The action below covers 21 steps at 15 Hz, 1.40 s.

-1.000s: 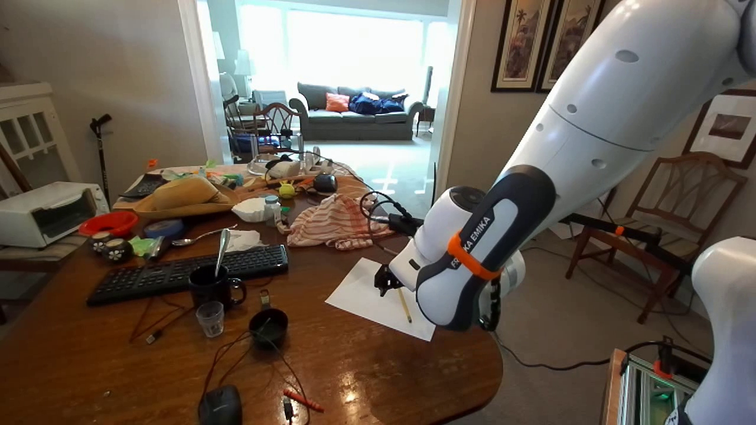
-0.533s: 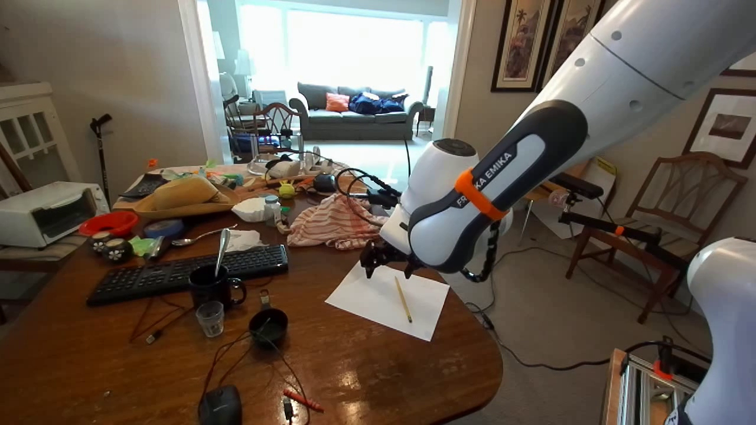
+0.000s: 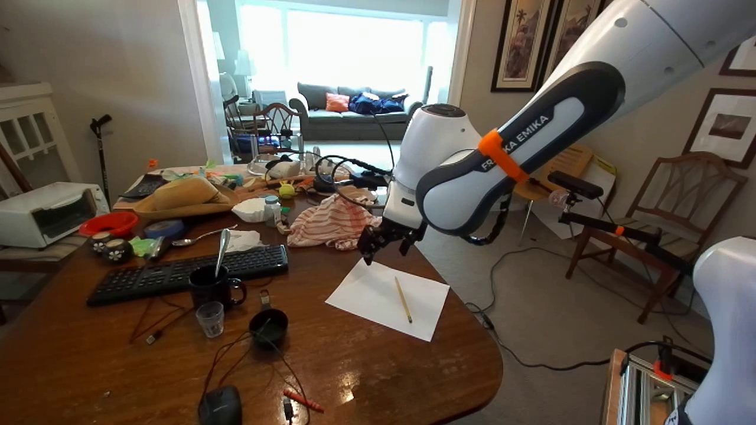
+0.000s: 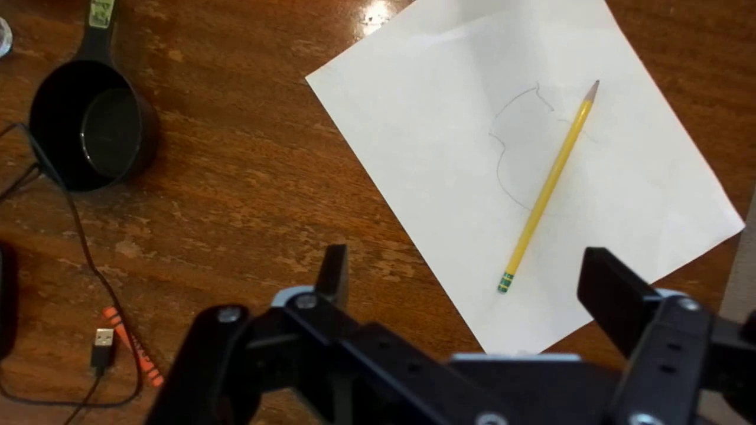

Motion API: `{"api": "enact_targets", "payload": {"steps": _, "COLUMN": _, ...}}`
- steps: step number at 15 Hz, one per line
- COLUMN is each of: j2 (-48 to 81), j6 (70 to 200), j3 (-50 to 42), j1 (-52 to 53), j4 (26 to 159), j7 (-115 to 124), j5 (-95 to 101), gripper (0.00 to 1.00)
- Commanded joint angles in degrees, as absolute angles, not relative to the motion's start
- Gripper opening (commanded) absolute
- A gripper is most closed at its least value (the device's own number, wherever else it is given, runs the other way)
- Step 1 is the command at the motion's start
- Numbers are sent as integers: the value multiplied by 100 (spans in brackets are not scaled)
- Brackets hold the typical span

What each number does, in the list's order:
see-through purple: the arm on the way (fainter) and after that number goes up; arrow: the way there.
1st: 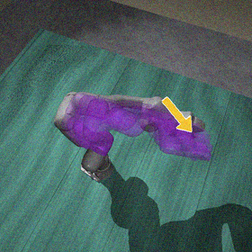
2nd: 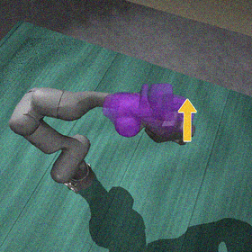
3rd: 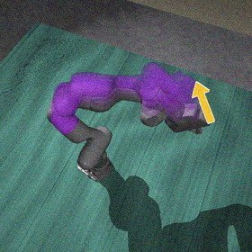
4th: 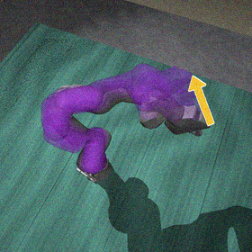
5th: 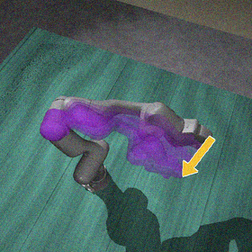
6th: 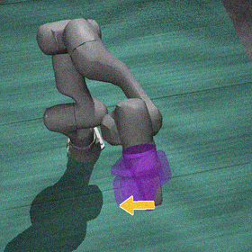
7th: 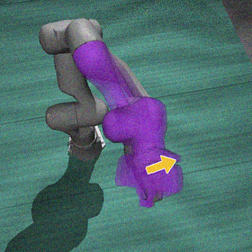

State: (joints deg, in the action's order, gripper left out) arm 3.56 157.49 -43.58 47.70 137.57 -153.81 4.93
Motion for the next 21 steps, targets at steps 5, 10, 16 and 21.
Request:
{"api": "enact_targets", "payload": {"steps": 5, "j2": -61, "j6": 15302, "j3": -1309, "j1": 1718, "j4": 13733, "j7": -15500, "j5": 1082, "gripper": 100}}
{"api": "enact_targets", "payload": {"steps": 10, "j2": -112, "j6": 15299, "j3": -981, "j1": 1367, "j4": 13739, "j7": -15498, "j5": 1086, "gripper": 100}}
{"api": "enact_targets", "payload": {"steps": 16, "j2": 506, "j6": 16170, "j3": -747, "j1": 537, "j4": 13783, "j7": -13351, "j5": 3105, "gripper": 100}}
{"api": "enact_targets", "payload": {"steps": 21, "j2": 1054, "j6": 16816, "j3": -2787, "j1": 1709, "j4": 13210, "j7": -11482, "j5": 5392, "gripper": 100}}
